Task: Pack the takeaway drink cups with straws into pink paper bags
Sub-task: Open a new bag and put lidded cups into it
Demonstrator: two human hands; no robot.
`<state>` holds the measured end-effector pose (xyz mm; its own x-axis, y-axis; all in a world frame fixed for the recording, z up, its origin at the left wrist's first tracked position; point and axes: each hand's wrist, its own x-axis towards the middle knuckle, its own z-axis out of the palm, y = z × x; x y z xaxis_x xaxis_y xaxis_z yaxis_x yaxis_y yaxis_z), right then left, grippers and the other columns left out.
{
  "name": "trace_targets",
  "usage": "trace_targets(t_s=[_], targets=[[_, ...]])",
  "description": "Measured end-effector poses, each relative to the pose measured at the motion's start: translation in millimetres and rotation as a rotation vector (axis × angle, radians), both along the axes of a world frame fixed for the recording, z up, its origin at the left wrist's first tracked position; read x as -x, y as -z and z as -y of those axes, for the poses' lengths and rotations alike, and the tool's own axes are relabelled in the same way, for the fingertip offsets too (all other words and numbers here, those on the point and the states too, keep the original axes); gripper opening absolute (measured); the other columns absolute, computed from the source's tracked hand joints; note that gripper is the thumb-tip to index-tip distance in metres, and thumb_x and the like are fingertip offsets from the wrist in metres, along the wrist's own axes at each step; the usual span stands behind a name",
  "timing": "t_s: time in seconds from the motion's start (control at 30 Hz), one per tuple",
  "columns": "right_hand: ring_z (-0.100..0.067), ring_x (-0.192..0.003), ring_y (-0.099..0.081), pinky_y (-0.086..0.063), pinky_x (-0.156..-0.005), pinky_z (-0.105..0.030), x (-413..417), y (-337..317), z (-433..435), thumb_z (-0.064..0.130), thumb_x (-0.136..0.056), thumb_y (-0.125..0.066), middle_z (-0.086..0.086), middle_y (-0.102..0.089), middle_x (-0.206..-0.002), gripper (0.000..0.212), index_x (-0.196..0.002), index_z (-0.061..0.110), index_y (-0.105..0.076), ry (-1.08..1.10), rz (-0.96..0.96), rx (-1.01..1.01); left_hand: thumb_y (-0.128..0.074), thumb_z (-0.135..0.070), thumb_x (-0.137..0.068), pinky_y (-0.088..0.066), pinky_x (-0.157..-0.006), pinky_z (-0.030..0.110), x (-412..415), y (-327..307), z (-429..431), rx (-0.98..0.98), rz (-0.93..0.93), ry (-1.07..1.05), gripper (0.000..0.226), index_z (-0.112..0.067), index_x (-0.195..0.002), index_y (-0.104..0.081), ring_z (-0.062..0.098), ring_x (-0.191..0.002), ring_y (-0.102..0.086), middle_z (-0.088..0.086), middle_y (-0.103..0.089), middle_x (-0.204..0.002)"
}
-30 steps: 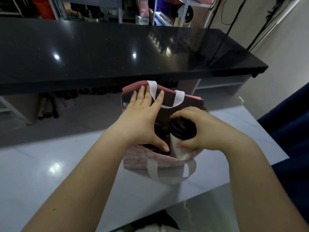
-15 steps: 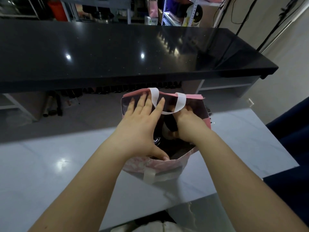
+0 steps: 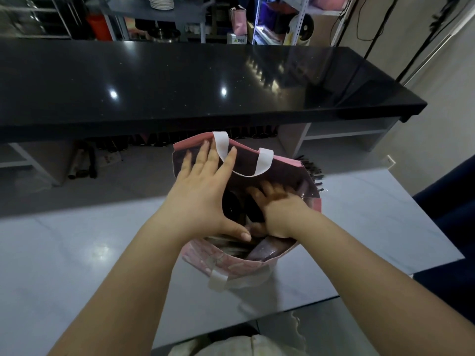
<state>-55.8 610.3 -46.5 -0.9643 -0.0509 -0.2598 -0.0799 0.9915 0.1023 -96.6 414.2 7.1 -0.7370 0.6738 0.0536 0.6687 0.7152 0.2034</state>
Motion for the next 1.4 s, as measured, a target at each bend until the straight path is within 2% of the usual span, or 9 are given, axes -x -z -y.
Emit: trace_targets(t_s=[0.2, 0.53, 0.67, 0.73, 0.8, 0.9, 1.0, 1.13, 1.4], targets=[[-0.021, -0.148, 0.015, 0.003, -0.117, -0.053, 5.2, 9.8, 0.3, 0.072, -0.090, -0.026, 0.003, 0.023, -0.160, 0.087, -0.151, 0.030, 0.019, -0.048, 0.144, -0.017, -0.059, -0.089, -0.046, 0.019, -0.114, 0.043, -2.4, 7.6, -2.7, 0.028, -0.021, -0.049, 0.147, -0.028, -0.149, 0.026, 0.022, -0.142, 0.034, 0.006, 0.026, -0.160], [-0.019, -0.146, 0.023, 0.010, -0.116, -0.052, -1.8, 18.1, 2.7, 0.071, -0.091, -0.025, 0.003, 0.028, -0.158, 0.085, -0.150, 0.031, 0.023, -0.026, 0.128, 0.007, -0.065, -0.081, -0.055, 0.015, -0.116, 0.041, -6.8, 5.8, 4.1, -0.023, -0.023, -0.062, 0.137, -0.029, -0.152, 0.016, 0.020, -0.146, 0.026, 0.003, 0.016, -0.163], [-0.021, -0.148, 0.015, -0.001, -0.118, -0.053, 6.4, -13.6, 2.9, 0.065, -0.091, -0.043, 0.007, 0.020, -0.161, 0.089, -0.148, 0.042, 0.021, 0.000, 0.208, 0.117, -0.069, -0.063, -0.073, 0.001, -0.121, 0.046, -7.5, -4.2, 6.6, -0.145, -0.033, -0.042, 0.111, -0.032, -0.155, -0.002, 0.016, -0.150, 0.005, -0.003, -0.007, -0.164], [-0.024, -0.149, -0.006, -0.019, -0.117, -0.050, 10.5, -38.7, 4.6, 0.052, -0.090, -0.058, 0.007, 0.001, -0.163, 0.090, -0.149, 0.047, 0.009, 0.018, 0.197, 0.252, -0.071, -0.049, -0.080, -0.008, -0.121, 0.047, -8.0, -9.9, 8.1, -0.195, -0.045, -0.044, 0.094, -0.033, -0.154, -0.015, 0.017, -0.150, -0.006, -0.006, -0.022, -0.160], [-0.020, -0.132, -0.040, -0.039, -0.099, -0.033, 10.6, -62.2, 4.8, 0.040, -0.088, -0.065, 0.006, -0.034, -0.154, 0.078, -0.149, 0.048, -0.017, 0.034, 0.171, 0.399, -0.071, -0.042, -0.083, -0.019, -0.119, 0.047, -9.6, -14.2, 10.4, -0.215, -0.066, -0.054, 0.084, -0.033, -0.152, -0.024, 0.018, -0.147, -0.017, -0.008, -0.033, -0.154], [-0.007, -0.105, -0.053, -0.038, -0.077, -0.022, -1.0, -86.7, 0.9, 0.038, -0.087, -0.067, 0.015, -0.057, -0.128, 0.056, -0.139, 0.043, -0.045, 0.091, 0.123, 0.407, -0.069, -0.037, -0.085, -0.034, -0.110, 0.042, -14.7, -17.2, 13.7, -0.287, -0.087, -0.076, 0.074, -0.032, -0.149, -0.033, 0.017, -0.132, -0.039, -0.008, -0.050, -0.139], [0.006, -0.086, -0.055, -0.044, -0.070, -0.017, -16.8, -99.5, 0.0, 0.036, -0.085, -0.071, 0.024, -0.061, -0.101, 0.036, -0.119, 0.039, -0.063, 0.140, -0.016, 0.439, -0.065, -0.038, -0.088, -0.036, -0.100, 0.038, -21.8, -18.5, 12.2, -0.295, -0.137, -0.098, 0.068, -0.033, -0.148, -0.034, 0.018, -0.119, -0.045, -0.008, -0.057, -0.125], [0.000, -0.077, -0.060, -0.054, -0.069, -0.027, -32.8, -114.9, -2.4, 0.034, -0.083, -0.072, 0.019, -0.064, -0.087, 0.014, -0.095, 0.038, -0.069, 0.206, -0.242, 0.448, -0.063, -0.036, -0.088, -0.038, -0.095, 0.039, -25.6, -28.0, -0.6, -0.339, -0.186, -0.058, 0.059, -0.031, -0.142, -0.041, 0.020, -0.117, -0.046, -0.007, -0.058, -0.120], [-0.004, -0.093, -0.058, -0.048, -0.078, -0.027, -83.6, -122.4, -38.8, 0.026, -0.086, -0.071, 0.022, -0.060, -0.095, 0.023, -0.103, 0.040, -0.065, 0.444, -0.493, 0.500, -0.055, -0.038, -0.092, -0.038, -0.092, 0.039, -31.2, -51.4, -77.9, -0.316, -0.229, 0.160, 0.038, -0.029, -0.129, -0.051, 0.022, -0.114, -0.046, -0.004, -0.056, -0.121]])
